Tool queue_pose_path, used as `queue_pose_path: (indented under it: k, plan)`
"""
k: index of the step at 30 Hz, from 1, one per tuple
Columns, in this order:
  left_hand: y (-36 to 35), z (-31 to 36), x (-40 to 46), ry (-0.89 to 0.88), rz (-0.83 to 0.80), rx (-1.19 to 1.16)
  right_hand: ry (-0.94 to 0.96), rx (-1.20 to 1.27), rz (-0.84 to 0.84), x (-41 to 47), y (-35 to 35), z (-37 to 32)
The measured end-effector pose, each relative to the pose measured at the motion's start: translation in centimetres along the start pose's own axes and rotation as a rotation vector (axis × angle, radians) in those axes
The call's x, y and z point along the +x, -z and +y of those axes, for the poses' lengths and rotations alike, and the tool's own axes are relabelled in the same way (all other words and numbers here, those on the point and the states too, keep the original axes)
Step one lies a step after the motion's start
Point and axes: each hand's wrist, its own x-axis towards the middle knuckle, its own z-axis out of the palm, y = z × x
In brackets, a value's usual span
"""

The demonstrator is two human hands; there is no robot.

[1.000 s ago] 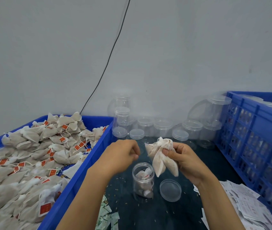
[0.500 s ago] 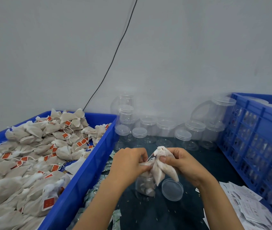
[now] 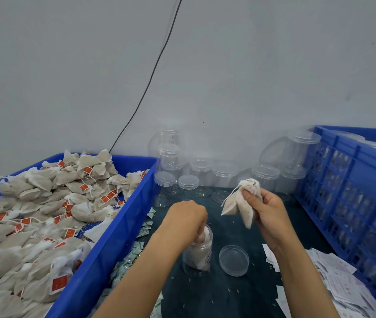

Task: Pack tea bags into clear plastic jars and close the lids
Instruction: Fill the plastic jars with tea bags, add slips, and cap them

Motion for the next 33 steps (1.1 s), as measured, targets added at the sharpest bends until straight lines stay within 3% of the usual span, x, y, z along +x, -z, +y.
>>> queue_pose_path:
  k: [5, 10, 16, 20, 25, 31, 33]
  plan:
    - [0.3, 0.9, 0.4, -0.063, -0.065, 0.077, -0.008, -0.014, -0.009, 0.1, -0.3, 0.3]
    - [0.8, 0.0, -0.1, -0.094, -0.169, -0.057, -0.002, -0.034, -0.029, -0.1, -0.7, 0.4]
    - [1.0, -1.5, -1.9, -0.079, -0.006, -0.149, 0.001, -0.028, -0.03, -0.2, -0.7, 0.3]
    - [0.1, -0.2, -2.1, -0.177, -0.054, -0.025, -0.007, -0.034, -0.037, -0.2, -1.0, 0.3]
    - [-0.7, 0.2, -1.9, -0.161, -0.141, 0.053, -0.015, -0.039, -0.045, -0.2, -1.0, 0.5]
    - [-0.7, 0.4, -2.0, -0.14, -0.155, -0.004, -0.042, -0.102, -0.102, -0.5, -1.4, 0.4]
    - [-0.9, -0.2, -2.5, -0.133, -0.089, -0.124, -0.048, -0.121, -0.131, -0.5, -1.5, 0.2]
